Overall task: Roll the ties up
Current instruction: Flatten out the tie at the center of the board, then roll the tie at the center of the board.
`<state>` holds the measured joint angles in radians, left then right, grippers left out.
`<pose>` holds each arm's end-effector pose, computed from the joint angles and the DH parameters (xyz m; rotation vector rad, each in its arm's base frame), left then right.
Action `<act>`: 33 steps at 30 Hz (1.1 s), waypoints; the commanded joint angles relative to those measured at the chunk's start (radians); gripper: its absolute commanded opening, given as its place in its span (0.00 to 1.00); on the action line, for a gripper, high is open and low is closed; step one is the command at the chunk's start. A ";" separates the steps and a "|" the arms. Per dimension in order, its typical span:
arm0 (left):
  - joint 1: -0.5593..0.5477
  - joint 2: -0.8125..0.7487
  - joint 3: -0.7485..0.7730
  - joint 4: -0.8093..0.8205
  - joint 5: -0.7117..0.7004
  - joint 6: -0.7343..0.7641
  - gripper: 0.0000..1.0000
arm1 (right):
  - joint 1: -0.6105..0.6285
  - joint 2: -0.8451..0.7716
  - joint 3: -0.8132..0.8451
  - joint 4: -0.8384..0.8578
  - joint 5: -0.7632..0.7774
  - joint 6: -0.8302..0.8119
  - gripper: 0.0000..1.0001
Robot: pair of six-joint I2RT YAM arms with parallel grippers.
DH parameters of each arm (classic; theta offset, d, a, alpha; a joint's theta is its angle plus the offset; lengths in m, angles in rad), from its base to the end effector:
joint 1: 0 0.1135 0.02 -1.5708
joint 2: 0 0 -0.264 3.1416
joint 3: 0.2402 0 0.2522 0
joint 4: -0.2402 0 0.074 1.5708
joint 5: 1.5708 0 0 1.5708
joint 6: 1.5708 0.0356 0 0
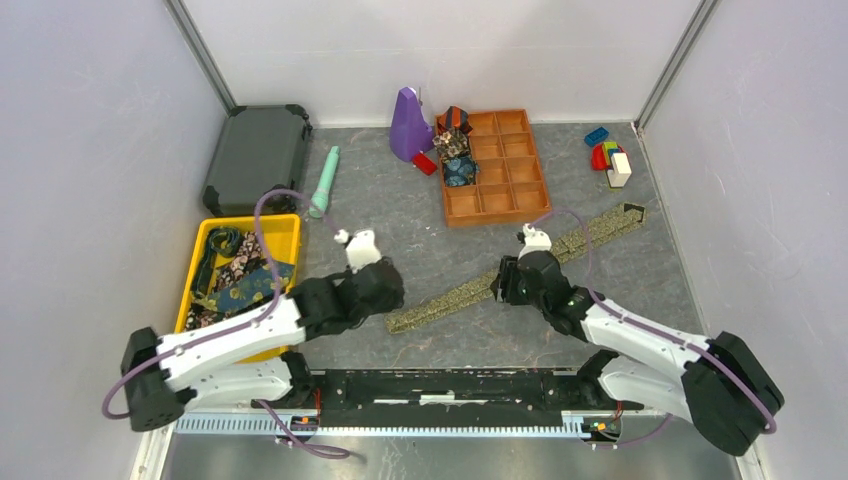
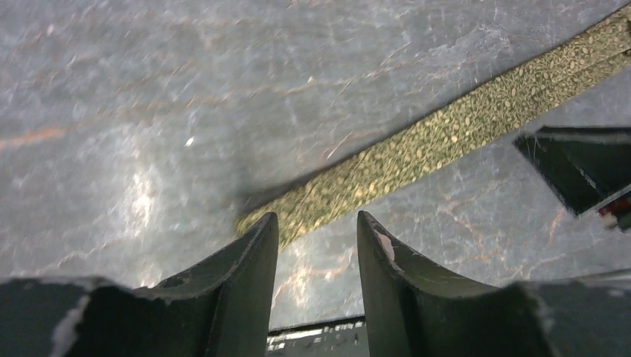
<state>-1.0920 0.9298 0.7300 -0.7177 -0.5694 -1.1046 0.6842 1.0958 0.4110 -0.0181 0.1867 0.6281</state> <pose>0.0987 -0.1485 0.2527 -0.2451 2.3229 -0.3916 0.1670 0.1277 0.1694 0.0353 2.3051 0.4803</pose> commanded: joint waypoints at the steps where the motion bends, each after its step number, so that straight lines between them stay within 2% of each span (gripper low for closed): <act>1: 0.087 0.215 0.124 0.205 0.163 0.321 0.48 | -0.002 -0.075 -0.068 -0.083 0.045 -0.014 0.50; 4: 0.126 0.399 0.243 0.250 0.269 0.413 0.44 | -0.002 -0.089 -0.115 -0.082 0.045 -0.009 0.42; 9: 0.146 0.658 0.431 0.257 0.332 0.502 0.40 | -0.002 -0.061 -0.160 -0.021 0.035 -0.014 0.33; 17: 0.190 0.940 0.656 0.244 0.432 0.583 0.35 | -0.002 0.084 -0.130 0.068 0.030 -0.037 0.25; 27: 0.192 1.139 0.804 0.220 0.482 0.620 0.34 | -0.002 0.142 -0.131 0.125 0.039 -0.060 0.25; 33: 0.191 1.161 0.805 0.233 0.521 0.614 0.32 | -0.002 0.150 -0.131 0.135 0.043 -0.069 0.25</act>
<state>-0.9028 2.0815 1.5043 -0.4911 -0.0937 -0.5442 0.6842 1.2118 0.3058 0.2089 0.2230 0.5808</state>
